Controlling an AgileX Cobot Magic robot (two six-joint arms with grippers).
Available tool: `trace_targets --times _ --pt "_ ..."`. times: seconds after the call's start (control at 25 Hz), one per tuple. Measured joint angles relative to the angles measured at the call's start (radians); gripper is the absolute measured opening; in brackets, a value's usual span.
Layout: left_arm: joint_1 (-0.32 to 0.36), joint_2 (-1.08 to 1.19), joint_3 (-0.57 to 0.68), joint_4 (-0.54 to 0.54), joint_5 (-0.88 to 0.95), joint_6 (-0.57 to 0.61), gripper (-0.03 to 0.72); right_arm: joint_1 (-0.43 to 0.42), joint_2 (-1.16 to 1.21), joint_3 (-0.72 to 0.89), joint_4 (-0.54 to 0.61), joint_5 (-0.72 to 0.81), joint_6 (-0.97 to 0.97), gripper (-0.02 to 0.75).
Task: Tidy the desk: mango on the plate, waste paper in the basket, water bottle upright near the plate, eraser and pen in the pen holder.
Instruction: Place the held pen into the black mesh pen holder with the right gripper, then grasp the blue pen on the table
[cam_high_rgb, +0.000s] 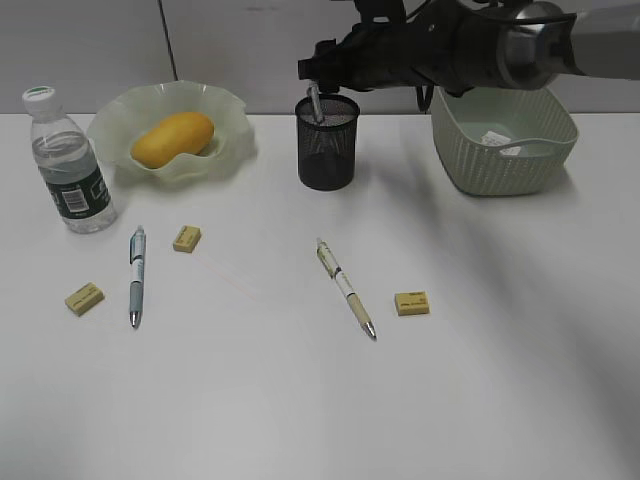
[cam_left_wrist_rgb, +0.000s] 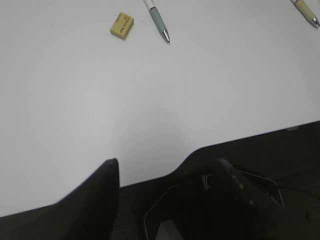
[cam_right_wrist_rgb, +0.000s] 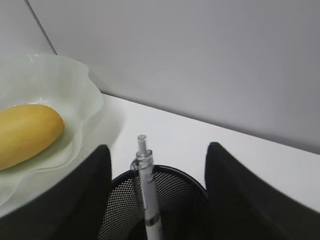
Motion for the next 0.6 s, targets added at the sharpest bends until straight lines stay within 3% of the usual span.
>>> trace_targets --times 0.24,0.48,0.6 --pt "0.000 0.000 0.000 0.001 -0.008 0.000 0.445 0.000 -0.062 -0.011 -0.019 0.130 0.000 0.525" --pt "0.000 0.000 0.000 0.001 -0.015 0.000 0.445 0.000 -0.158 -0.019 -0.072 0.476 0.004 0.529" --pt "0.000 0.000 0.000 0.001 -0.015 0.000 0.445 0.002 -0.176 -0.019 -0.151 0.667 0.078 0.529"
